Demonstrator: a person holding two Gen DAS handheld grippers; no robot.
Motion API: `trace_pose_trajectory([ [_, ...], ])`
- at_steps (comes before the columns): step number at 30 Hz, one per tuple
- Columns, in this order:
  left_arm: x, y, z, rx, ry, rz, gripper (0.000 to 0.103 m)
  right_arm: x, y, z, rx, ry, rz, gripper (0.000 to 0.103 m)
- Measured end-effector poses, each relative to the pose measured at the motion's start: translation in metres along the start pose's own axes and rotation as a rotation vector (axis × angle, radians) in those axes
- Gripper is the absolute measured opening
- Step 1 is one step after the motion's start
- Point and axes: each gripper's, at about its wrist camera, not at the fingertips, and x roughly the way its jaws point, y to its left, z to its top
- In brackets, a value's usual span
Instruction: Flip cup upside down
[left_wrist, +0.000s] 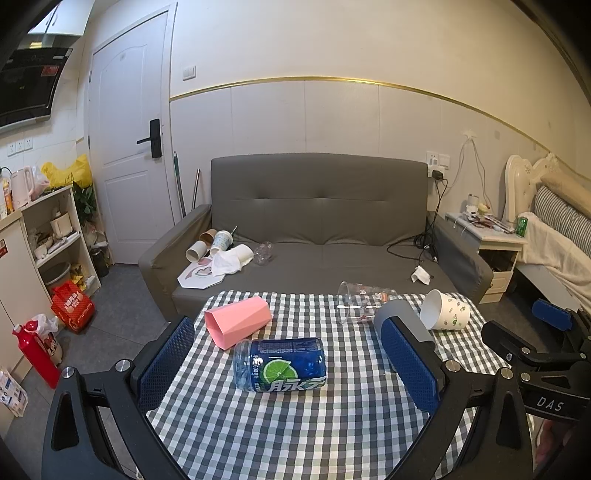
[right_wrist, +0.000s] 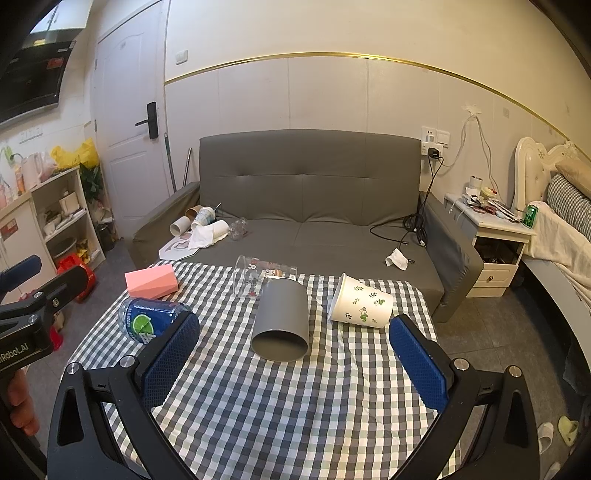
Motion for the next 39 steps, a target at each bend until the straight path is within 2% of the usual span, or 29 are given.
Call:
trace_pose_trajectory([
  [15, 0.003, 0.001, -0.005, 0.024, 0.023, 0.008, 0.103, -0.002, 0.009, 0.005, -0.068, -0.023, -0.009, 0.103],
  [19, 0.016, 0.013, -0.003, -0.013, 0.071, 0.035, 0.103, 0.009, 0.014, 0.010, -0.159, 0.011, 0.035, 0.103],
  [22, 0.029, 0.024, 0.003, -0.003, 0.034, 0.071, 0.103, 0.023, 0.019, 0.016, -0.302, 0.039, 0.056, 0.103],
  [24, 0.040, 0.030, 0.006, 0.030, 0.015, 0.111, 0.103, 0.040, 0.021, 0.022, -0.413, 0.086, 0.081, 0.103],
  [28, 0.067, 0.043, 0.006, 0.015, 0.042, 0.121, 0.103, 0.072, 0.022, 0.037, -0.587, 0.148, 0.109, 0.103],
  [34, 0.113, 0.054, 0.002, -0.045, 0.146, 0.127, 0.103, 0.145, 0.039, 0.051, -0.753, 0.300, 0.174, 0.103],
  [39, 0.131, 0.049, -0.002, -0.039, 0.171, 0.121, 0.103, 0.204, 0.068, 0.059, -0.863, 0.394, 0.210, 0.103],
])
